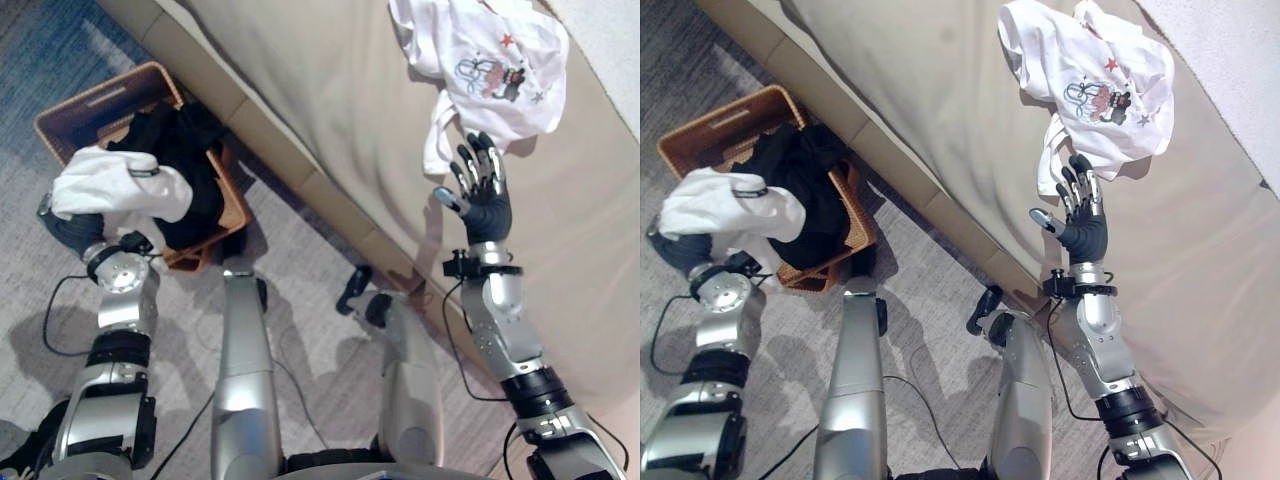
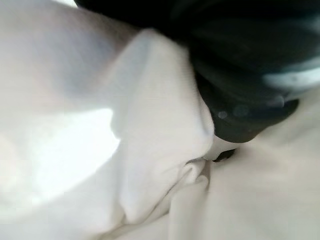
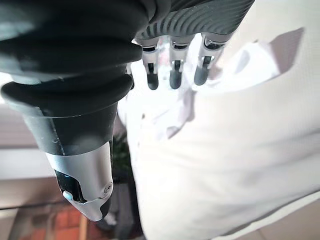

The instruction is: Pick up clothes into the bucket

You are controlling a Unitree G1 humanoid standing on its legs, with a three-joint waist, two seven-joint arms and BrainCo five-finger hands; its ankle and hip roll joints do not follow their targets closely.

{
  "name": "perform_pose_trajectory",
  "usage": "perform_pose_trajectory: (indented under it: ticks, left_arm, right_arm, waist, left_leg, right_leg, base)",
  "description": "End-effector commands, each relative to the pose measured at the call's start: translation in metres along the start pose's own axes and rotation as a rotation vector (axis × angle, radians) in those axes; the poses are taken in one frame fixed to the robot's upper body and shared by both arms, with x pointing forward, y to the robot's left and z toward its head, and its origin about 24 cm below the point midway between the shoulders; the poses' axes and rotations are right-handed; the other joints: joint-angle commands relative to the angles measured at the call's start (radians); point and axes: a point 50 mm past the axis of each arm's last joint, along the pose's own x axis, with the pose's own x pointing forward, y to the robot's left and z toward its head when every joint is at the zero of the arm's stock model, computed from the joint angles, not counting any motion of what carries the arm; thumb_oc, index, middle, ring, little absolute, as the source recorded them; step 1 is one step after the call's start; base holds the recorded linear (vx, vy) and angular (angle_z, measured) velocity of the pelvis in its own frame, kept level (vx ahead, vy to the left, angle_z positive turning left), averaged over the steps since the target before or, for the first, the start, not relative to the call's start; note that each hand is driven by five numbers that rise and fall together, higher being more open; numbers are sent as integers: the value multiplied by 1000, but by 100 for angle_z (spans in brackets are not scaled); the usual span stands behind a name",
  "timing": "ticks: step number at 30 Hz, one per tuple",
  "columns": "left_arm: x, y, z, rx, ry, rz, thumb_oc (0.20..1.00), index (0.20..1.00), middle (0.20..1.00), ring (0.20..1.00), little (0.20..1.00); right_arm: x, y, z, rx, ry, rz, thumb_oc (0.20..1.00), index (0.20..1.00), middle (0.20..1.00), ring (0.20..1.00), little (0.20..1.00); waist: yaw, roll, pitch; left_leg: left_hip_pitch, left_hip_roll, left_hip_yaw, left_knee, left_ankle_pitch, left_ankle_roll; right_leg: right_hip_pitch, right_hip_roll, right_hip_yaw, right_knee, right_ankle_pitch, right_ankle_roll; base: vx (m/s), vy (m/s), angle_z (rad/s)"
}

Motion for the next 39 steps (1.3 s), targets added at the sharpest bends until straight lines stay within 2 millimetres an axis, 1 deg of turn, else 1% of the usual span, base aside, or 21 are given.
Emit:
perform_pose_trajectory:
  ticks: [1,3,4,6,8,13,16,19,20,21,22,26,29,31,34,35,38,39]
  left_arm:
    - [21,13,26,-41,-85,55,200,200,200,200,200]
    - [26,11,29,24,-93,21,200,200,200,200,200]
    - [27,11,29,24,-93,20,200,200,200,200,200]
    - [29,7,33,108,-123,-15,200,200,200,200,200]
    - [32,7,34,179,-137,-25,200,200,200,200,200]
    - [39,5,34,234,-98,-47,200,200,200,200,200]
    - [40,0,36,292,-96,-106,200,200,200,200,200]
    - [42,0,34,295,-72,-112,200,200,200,200,200]
    - [44,3,28,313,-27,-109,473,473,473,473,473]
    - [44,3,28,313,-27,-110,896,896,896,896,896]
    - [44,2,27,307,-16,-106,1000,1000,1000,1000,1000]
    - [45,7,21,316,25,-90,1000,1000,1000,1000,1000]
    - [49,17,13,336,77,-64,1000,1000,1000,1000,1000]
    - [49,20,12,330,87,-55,1000,1000,1000,1000,1000]
    - [50,29,2,260,170,-22,1000,1000,1000,1000,1000]
    - [50,29,2,259,170,-22,1000,1000,1000,1000,1000]
    - [46,33,-10,128,273,-12,1000,1000,1000,1000,1000]
    - [46,33,-12,109,286,-12,1000,1000,1000,1000,1000]
  right_arm:
    - [-3,-3,20,73,-118,-20,1000,1000,1000,1000,1000]
    - [-2,-5,24,78,-134,-15,1000,1000,1000,1000,1000]
    - [-2,-5,24,79,-135,-16,1000,1000,1000,1000,1000]
    - [-2,-8,26,66,-139,-3,1000,1000,1000,1000,1000]
    - [-1,-7,29,64,-150,13,1000,1000,1000,1000,1000]
    - [2,-4,33,64,-164,46,1000,1000,1000,1000,1000]
    - [6,-6,36,46,-165,56,1000,1000,1000,1000,1000]
    - [7,-6,37,45,-170,56,1000,1000,1000,1000,1000]
    - [8,-7,39,45,-177,55,1000,1000,1000,1000,1000]
    - [8,-7,39,45,-177,55,1000,1000,1000,1000,1000]
    - [8,-7,39,46,-173,55,1000,1000,1000,1000,1000]
    - [6,-8,40,44,-172,57,1000,1000,1000,1000,1000]
    - [6,-10,40,42,-169,62,1000,1000,1000,1000,1000]
    - [6,-10,41,44,-169,62,1000,1000,1000,1000,1000]
    - [6,-10,41,50,-168,62,1000,1000,1000,1000,1000]
    - [6,-10,41,50,-168,62,1000,1000,1000,1000,1000]
    - [7,-9,41,53,-168,58,1000,1000,1000,1000,1000]
    - [7,-9,41,53,-168,57,1000,1000,1000,1000,1000]
  waist:
    - [8,-77,-2]
    - [-4,-83,-2]
    - [-4,-83,-2]
    - [-12,-85,-2]
    - [-16,-89,-2]
    - [-26,-93,-2]
    - [-29,-89,-2]
    - [-32,-88,-2]
    - [-36,-87,-2]
    - [-35,-87,-2]
    - [-36,-86,-2]
    - [-39,-86,-2]
    - [-42,-88,-2]
    - [-42,-88,-2]
    - [-36,-85,-2]
    - [-36,-85,-2]
    - [-30,-77,-2]
    - [-29,-75,-2]
  left_leg:
    - [-7,6,12,123,-161,78]
    - [-26,2,8,140,-169,81]
    - [-28,2,8,141,-169,81]
    - [-39,0,7,151,-174,83]
    - [-45,3,6,162,-179,86]
    - [-57,7,7,171,-185,89]
    - [-65,6,9,174,-185,94]
    - [-67,5,11,175,-185,95]
    - [-65,3,12,174,-186,96]
    - [-65,3,13,173,-186,96]
    - [-65,3,15,172,-185,96]
    - [-59,2,16,163,-182,94]
    - [-53,3,16,163,-182,94]
    - [-52,3,16,164,-183,94]
    - [-47,6,17,167,-186,95]
    - [-47,6,16,167,-186,95]
    - [-38,5,18,157,-184,95]
    - [-34,5,19,154,-183,94]
  right_leg:
    - [7,-18,27,-75,133,87]
    - [-7,-21,26,-69,130,89]
    - [-8,-21,26,-68,129,89]
    - [-15,-21,21,-61,121,84]
    - [-24,-17,26,-55,118,83]
    - [-29,-10,29,-59,126,85]
    - [-35,-4,33,-71,132,86]
    - [-35,-2,35,-73,134,87]
    - [-35,-2,37,-76,133,86]
    - [-35,-2,37,-76,133,86]
    - [-34,-2,39,-78,134,85]
    - [-32,-2,42,-84,137,83]
    - [-29,0,45,-81,137,81]
    - [-27,0,46,-81,137,81]
    - [-18,2,46,-83,140,84]
    - [-18,2,46,-83,140,84]
    - [-6,2,41,-91,145,87]
    - [-2,2,41,-94,145,87]
  base:
    - [23,30,-7]
    - [19,30,-5]
    - [0,0,0]
    - [8,44,1]
    - [5,22,0]
    - [-1,14,-2]
    - [2,34,-13]
    - [3,7,-3]
    - [0,0,0]
    - [0,0,0]
    - [0,0,0]
    - [0,0,0]
    - [0,0,0]
    - [0,0,0]
    - [0,0,0]
    - [0,0,0]
    - [0,0,0]
    - [0,0,0]
